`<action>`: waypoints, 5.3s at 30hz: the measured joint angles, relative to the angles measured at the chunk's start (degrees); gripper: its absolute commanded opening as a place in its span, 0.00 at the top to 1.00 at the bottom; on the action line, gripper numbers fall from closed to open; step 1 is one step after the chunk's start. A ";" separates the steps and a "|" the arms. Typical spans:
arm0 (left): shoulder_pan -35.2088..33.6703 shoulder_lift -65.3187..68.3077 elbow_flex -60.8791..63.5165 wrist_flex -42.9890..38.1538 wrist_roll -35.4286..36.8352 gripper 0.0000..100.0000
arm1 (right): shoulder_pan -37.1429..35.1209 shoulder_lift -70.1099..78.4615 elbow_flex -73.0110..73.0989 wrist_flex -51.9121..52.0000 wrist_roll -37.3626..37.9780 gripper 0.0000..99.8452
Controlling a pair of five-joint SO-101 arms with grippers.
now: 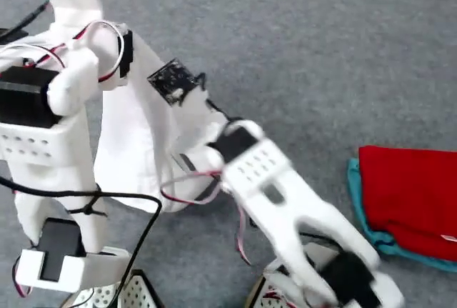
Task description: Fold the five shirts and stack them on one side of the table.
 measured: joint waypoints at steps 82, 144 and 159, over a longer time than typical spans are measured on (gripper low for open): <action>-11.08 -37.10 110.15 -78.95 -22.42 0.98 | 28.04 74.20 -94.86 21.27 7.82 0.68; -13.10 -34.81 100.75 -64.79 -19.87 0.98 | 17.58 71.03 -87.91 42.81 2.20 0.88; -13.10 -34.81 100.75 -64.79 -19.87 0.98 | 18.02 77.63 -90.64 40.70 2.20 0.79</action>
